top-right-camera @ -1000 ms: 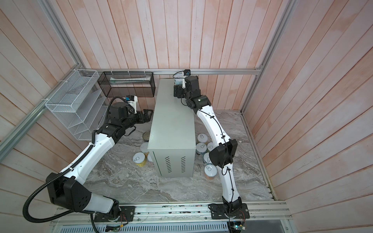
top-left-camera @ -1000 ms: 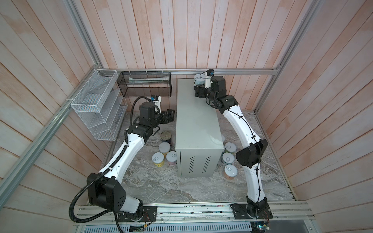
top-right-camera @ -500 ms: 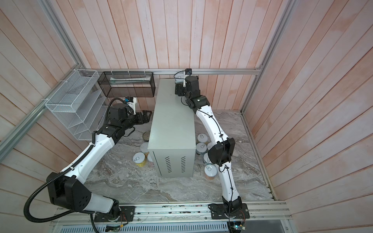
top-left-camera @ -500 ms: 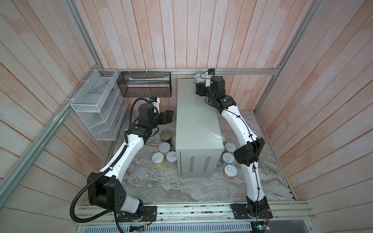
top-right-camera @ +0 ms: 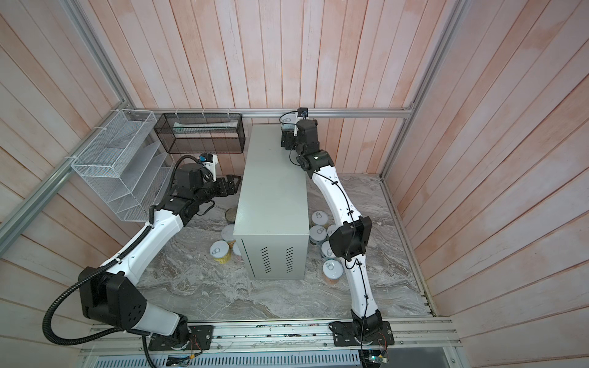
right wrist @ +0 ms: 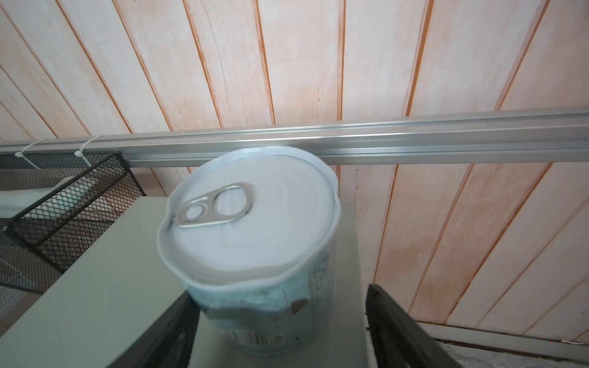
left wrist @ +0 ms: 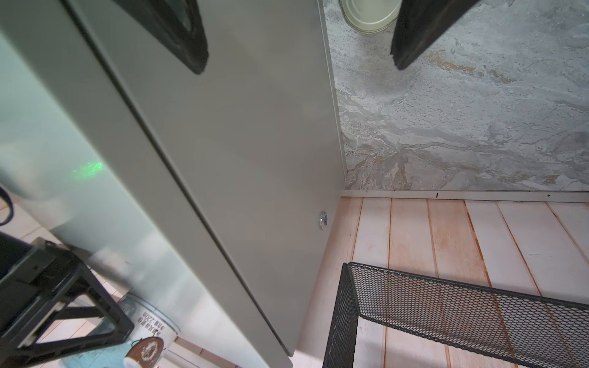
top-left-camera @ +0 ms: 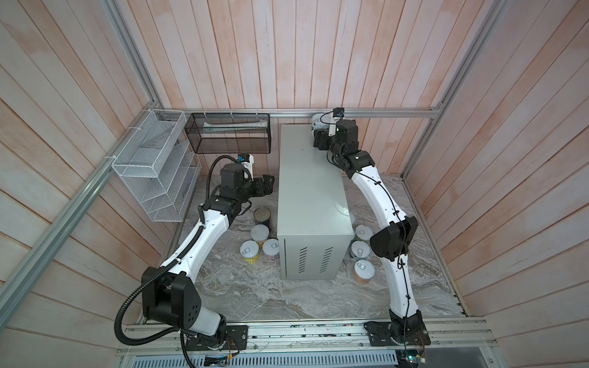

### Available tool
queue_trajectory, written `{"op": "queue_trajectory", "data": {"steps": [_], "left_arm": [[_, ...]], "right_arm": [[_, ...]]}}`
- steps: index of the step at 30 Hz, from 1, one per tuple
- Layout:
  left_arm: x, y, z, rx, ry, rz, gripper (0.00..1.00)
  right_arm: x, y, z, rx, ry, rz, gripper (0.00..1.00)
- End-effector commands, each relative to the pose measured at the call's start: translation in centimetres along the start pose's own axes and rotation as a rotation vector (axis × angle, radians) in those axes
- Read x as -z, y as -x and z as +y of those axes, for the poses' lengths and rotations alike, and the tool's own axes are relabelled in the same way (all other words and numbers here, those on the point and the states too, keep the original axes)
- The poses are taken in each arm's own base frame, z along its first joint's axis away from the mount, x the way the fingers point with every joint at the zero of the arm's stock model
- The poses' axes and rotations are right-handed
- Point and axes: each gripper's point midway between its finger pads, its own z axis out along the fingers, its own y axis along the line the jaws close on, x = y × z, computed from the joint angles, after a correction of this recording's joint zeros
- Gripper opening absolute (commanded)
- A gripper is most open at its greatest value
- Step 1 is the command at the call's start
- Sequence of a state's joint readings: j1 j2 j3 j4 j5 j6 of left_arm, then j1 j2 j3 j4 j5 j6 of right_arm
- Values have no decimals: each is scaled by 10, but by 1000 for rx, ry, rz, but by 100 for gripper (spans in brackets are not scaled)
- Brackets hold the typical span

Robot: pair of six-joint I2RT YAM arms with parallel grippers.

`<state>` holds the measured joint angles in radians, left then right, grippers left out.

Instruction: Place and organize the canned foods onto the counter

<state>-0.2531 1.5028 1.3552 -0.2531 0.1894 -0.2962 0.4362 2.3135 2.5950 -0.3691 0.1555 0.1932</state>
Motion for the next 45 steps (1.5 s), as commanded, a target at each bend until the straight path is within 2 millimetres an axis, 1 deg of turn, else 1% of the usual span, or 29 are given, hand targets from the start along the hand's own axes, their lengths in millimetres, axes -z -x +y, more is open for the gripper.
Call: {"op": "queue_trajectory", "data": {"steps": [1, 5, 15, 20, 22, 29, 32, 34, 36, 37, 39, 42, 45], "left_arm": [[-4, 0, 1, -10, -18, -8, 93], [-8, -3, 1, -9, -19, -2, 93], [-8, -5, 2, -9, -20, -3, 93], [-9, -9, 5, -7, -13, 1, 93], [-9, -10, 6, -7, -10, 4, 93], [-7, -15, 8, -3, -4, 1, 93], [-6, -17, 10, 0, 6, 7, 93], [-3, -18, 11, 0, 16, 7, 94], [1, -20, 15, 7, 37, 4, 99], [3, -21, 17, 8, 52, 6, 100], [7, -24, 23, 8, 87, 12, 100], [16, -28, 31, 5, 132, -6, 100], [27, -30, 31, -7, 128, -48, 100]], "right_arm": [[-13, -14, -8, 9, -7, 20, 82], [-15, -15, -4, 12, 19, 20, 81], [-5, 4, 12, 55, 91, -26, 81], [-4, 2, 20, 80, 114, -21, 81], [-3, 0, 28, 94, 143, -18, 80], [0, -9, 51, 163, 156, -11, 80], [4, -9, 41, 159, 97, 7, 80], [13, -2, 31, 154, 58, 19, 80], [25, 8, 20, 145, 20, 22, 80], [34, 13, 15, 141, 1, 24, 80], [53, 27, 6, 129, -19, 13, 80], [87, 47, -5, 98, -39, -19, 80], [117, 58, -16, 60, -42, -32, 80]]}}
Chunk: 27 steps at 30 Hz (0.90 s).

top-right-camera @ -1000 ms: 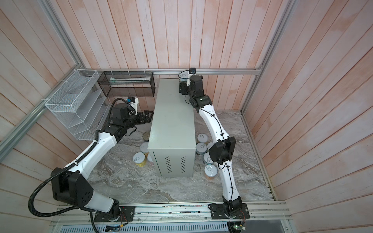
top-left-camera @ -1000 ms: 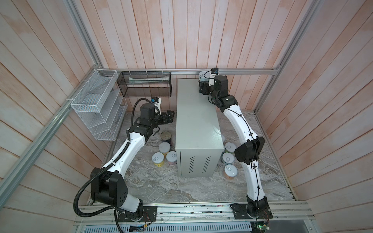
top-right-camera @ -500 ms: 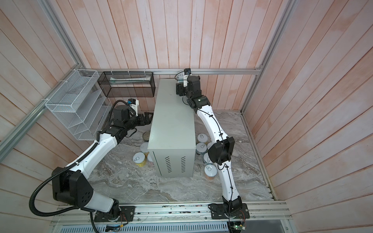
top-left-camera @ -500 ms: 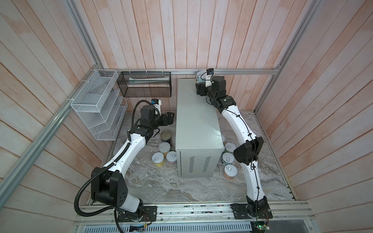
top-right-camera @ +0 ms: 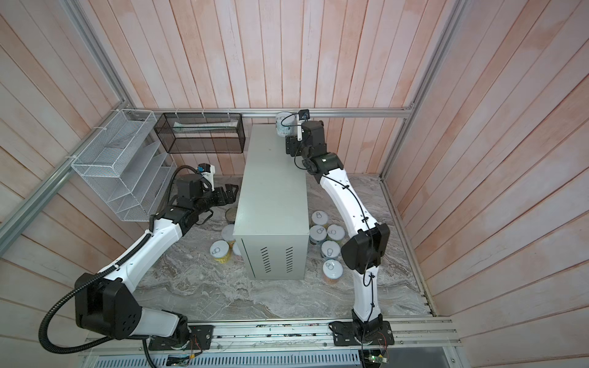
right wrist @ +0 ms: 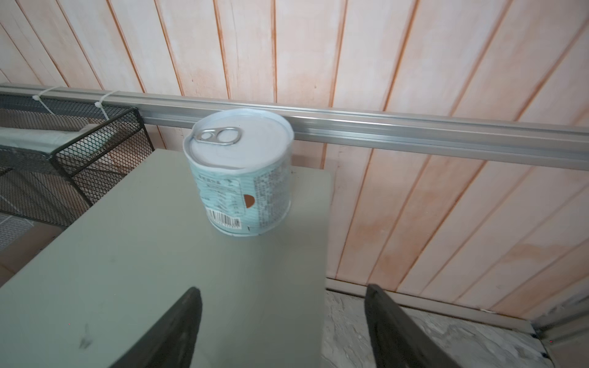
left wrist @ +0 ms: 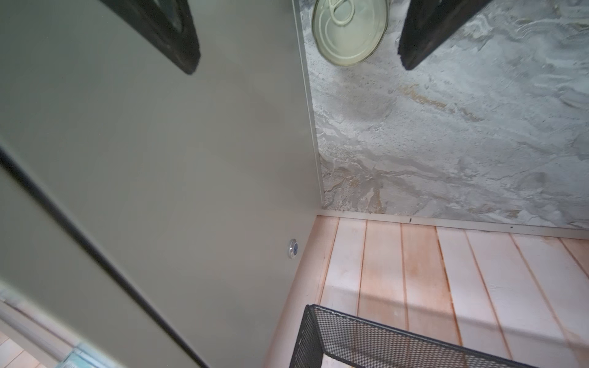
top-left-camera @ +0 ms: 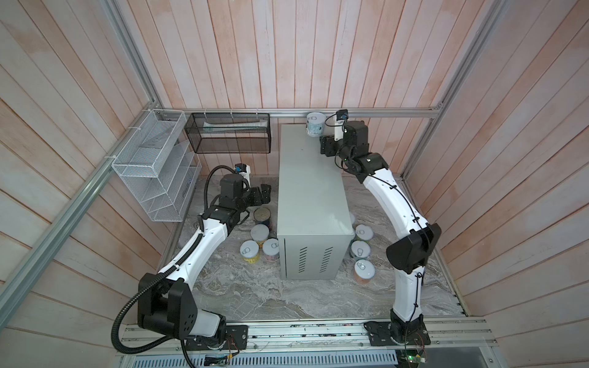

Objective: Place and organize the canned foods onto the counter
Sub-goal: 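Withdraw the right gripper while the left gripper lowers toward the next can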

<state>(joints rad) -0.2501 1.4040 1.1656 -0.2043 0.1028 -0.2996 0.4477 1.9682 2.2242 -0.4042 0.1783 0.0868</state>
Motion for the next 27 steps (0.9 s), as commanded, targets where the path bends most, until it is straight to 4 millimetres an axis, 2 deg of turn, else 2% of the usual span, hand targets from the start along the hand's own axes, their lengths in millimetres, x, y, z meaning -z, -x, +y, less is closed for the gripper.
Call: {"op": "queue_trajectory", "data": {"steps": [1, 4, 9, 12, 15, 18, 21, 24, 27], "left_arm": [[17, 8, 8, -4, 39, -75, 100], [23, -2, 13, 41, 68, -26, 100], [40, -39, 4, 40, 22, 92, 100], [59, -61, 7, 29, 59, 122, 100], [78, -81, 13, 38, 99, 157, 100], [90, -105, 17, 70, 116, 204, 100], [94, -129, 19, 102, 123, 251, 100], [93, -156, 21, 127, 138, 305, 100], [93, -177, 30, 165, 165, 335, 100]], "right_arm": [[49, 37, -18, -70, -25, -81, 80], [68, 25, -26, -86, -44, -36, 82], [112, -2, -44, -128, -87, -10, 90], [144, -24, -61, -189, -111, -1, 90], [168, -56, -76, -254, -130, 33, 89], [183, -90, -92, -288, -170, 90, 89], [191, -119, -114, -329, -208, 131, 89], [194, -140, -130, -376, -214, 153, 91], [191, -156, -134, -390, -214, 188, 91]]}}
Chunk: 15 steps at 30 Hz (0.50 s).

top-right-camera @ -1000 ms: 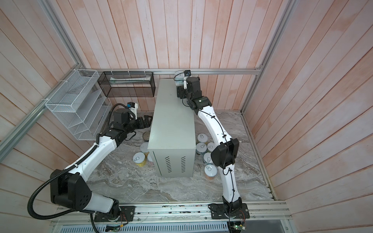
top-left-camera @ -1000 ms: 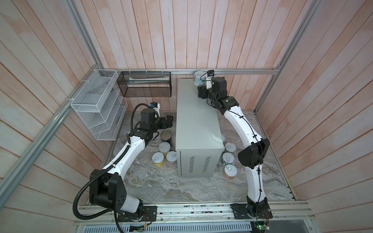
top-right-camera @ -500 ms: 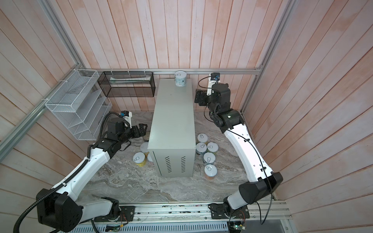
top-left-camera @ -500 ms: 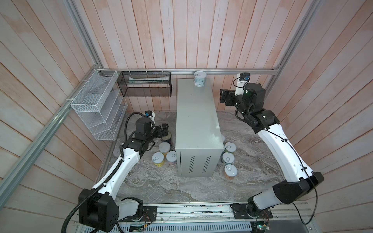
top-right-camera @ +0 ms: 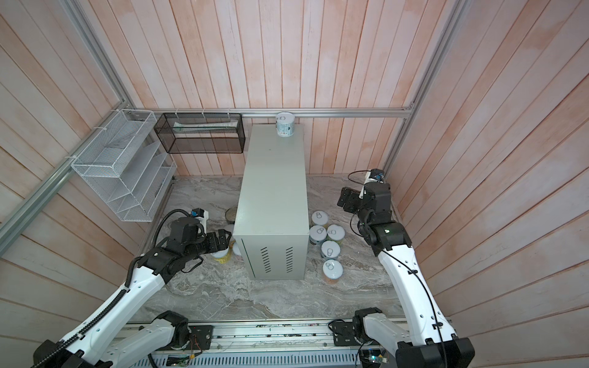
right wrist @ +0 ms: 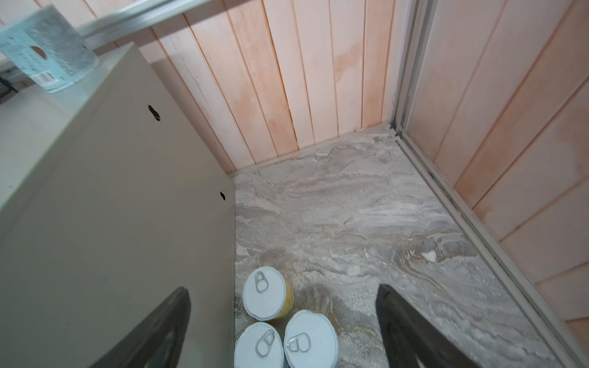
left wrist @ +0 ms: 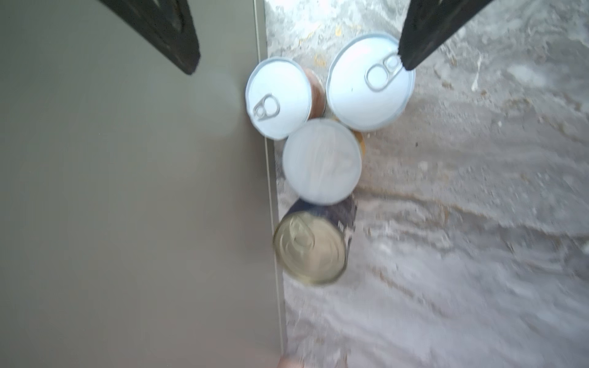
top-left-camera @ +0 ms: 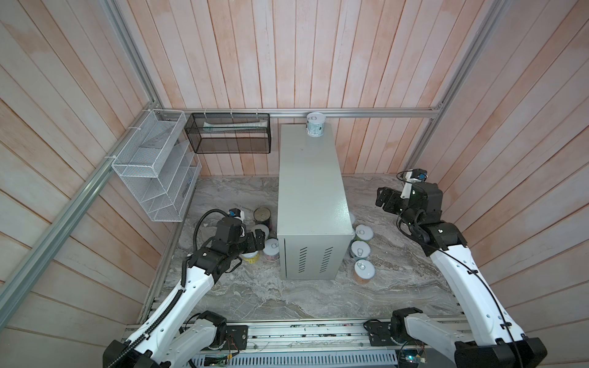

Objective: Place and organize the canned foods onto the counter
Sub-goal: 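Withdraw the right gripper while the left gripper lowers toward the next can, then lower the left gripper over the yellow-labelled white-lidded can in the cluster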

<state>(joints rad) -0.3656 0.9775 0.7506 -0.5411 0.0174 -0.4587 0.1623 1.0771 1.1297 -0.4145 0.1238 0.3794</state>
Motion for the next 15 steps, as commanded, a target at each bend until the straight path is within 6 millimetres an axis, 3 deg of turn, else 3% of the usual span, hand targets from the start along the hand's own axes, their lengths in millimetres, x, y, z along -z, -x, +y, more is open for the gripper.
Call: {"op": "queue_trajectory", "data": {"steps": [1, 9, 15], "left_arm": [[-4, -19, 15, 73, 53, 28, 100], [-15, -36, 33, 104, 122, 48, 100], [-30, -35, 38, 88, 150, 58, 100]], "right_arm": [[-6, -13, 4, -35, 53, 39, 92], [-27, -41, 0, -60, 70, 91, 86], [-39, -53, 1, -77, 95, 115, 86]]}}
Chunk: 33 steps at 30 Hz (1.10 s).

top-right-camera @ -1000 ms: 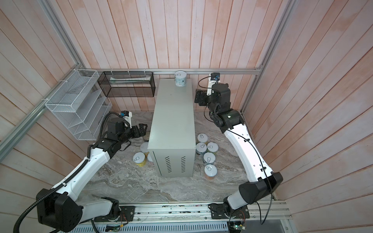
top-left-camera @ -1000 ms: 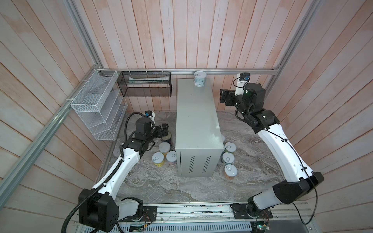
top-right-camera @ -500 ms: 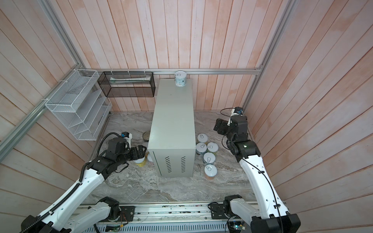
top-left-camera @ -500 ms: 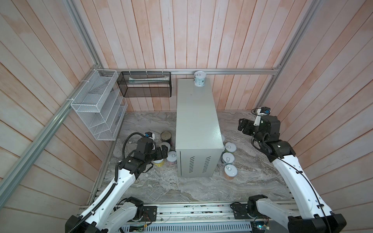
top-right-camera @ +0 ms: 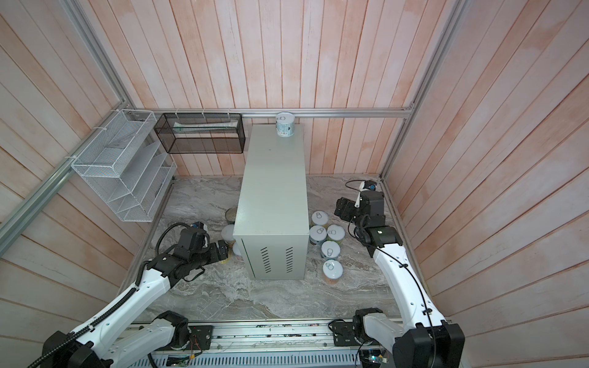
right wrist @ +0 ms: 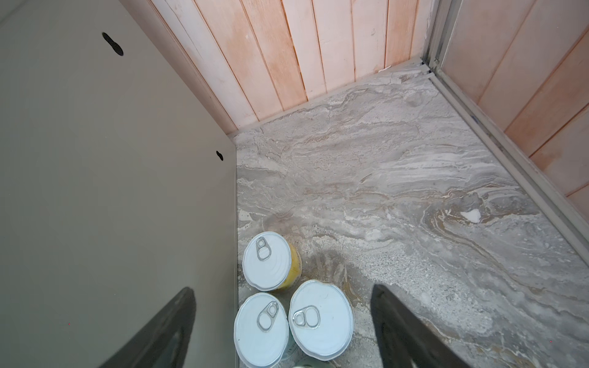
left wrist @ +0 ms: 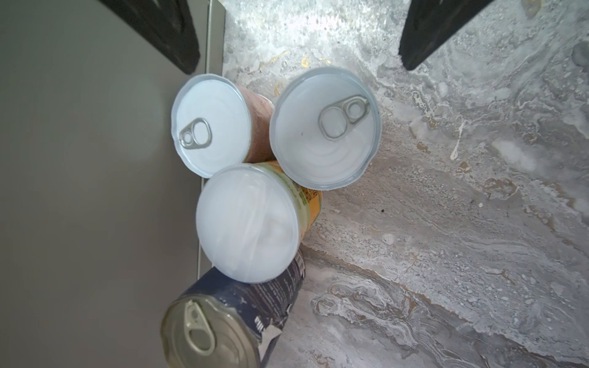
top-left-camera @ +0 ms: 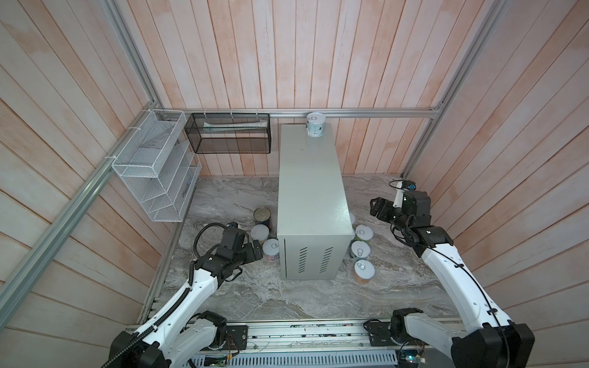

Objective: Place and organize the canned foods onto the counter
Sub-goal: 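Lower the left gripper over the yellow-labelled white-lidded can in the cluster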

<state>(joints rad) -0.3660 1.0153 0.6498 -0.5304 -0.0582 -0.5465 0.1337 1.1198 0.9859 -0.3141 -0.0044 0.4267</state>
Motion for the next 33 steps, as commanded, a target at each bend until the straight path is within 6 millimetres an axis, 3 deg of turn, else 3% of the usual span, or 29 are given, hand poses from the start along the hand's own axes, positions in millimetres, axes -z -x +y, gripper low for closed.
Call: {"op": "queue_trajectory", "data": {"steps": [1, 9, 19, 33], "left_arm": [[-11, 3, 3, 5, 16, -11, 100], [-32, -1, 5, 2, 51, 44, 100], [-37, -6, 25, 38, 125, 58, 99], [-58, -10, 24, 51, 123, 92, 92]], "right_arm": [[-7, -2, 5, -21, 41, -3, 85], [-10, -8, 0, -37, 45, -5, 84], [-20, -16, -3, -55, 56, 17, 83], [-20, -21, -5, -60, 58, 16, 82]]}}
